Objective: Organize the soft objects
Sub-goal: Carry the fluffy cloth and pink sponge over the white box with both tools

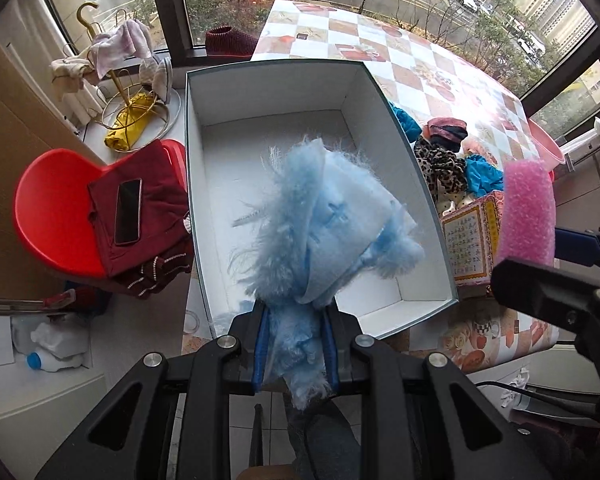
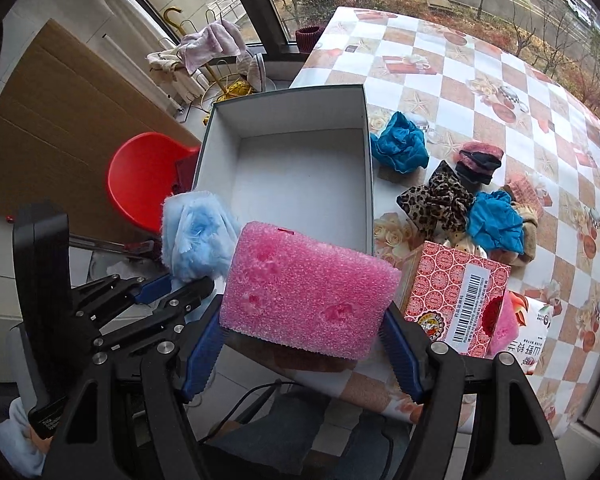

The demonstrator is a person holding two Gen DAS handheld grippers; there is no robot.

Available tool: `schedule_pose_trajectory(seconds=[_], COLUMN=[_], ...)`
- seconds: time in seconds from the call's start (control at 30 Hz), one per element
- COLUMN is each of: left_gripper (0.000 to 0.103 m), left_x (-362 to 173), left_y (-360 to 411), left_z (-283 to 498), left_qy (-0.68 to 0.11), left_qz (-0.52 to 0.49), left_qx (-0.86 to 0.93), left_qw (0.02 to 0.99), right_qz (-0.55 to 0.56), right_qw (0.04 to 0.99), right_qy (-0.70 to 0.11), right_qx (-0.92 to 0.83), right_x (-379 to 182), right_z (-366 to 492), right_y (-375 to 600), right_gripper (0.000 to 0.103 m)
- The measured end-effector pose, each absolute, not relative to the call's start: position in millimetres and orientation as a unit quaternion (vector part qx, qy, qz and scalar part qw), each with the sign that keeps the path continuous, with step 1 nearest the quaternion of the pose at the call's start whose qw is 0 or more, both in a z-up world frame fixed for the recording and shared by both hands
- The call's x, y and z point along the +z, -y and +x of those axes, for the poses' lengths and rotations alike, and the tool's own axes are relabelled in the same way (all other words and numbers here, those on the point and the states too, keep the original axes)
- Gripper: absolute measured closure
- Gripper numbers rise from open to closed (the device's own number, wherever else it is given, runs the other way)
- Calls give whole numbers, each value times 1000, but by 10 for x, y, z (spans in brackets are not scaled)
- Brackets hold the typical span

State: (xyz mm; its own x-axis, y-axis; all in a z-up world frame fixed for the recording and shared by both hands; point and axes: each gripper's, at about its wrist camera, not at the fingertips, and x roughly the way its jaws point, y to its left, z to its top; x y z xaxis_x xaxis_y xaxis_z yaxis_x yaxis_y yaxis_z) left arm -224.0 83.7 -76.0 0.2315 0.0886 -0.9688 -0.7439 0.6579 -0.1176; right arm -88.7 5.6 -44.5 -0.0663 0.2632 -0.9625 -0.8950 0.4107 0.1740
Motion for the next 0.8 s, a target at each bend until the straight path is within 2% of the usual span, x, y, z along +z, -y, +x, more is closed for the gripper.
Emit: schedule_pose_trajectory(seconds=[0.8], left_gripper=[78], left_x=[-1049], left_y=[-903], left_z=[-2158], left_qy=[-574], left_qz=[-306], left_qx=[277], left_qw=[707], right_qz=[-293], right_qw=[605], right_qy=[-585], right_qx=[455], right_x=[-611], right_z=[-857], right_y=[-146], right_gripper=[29])
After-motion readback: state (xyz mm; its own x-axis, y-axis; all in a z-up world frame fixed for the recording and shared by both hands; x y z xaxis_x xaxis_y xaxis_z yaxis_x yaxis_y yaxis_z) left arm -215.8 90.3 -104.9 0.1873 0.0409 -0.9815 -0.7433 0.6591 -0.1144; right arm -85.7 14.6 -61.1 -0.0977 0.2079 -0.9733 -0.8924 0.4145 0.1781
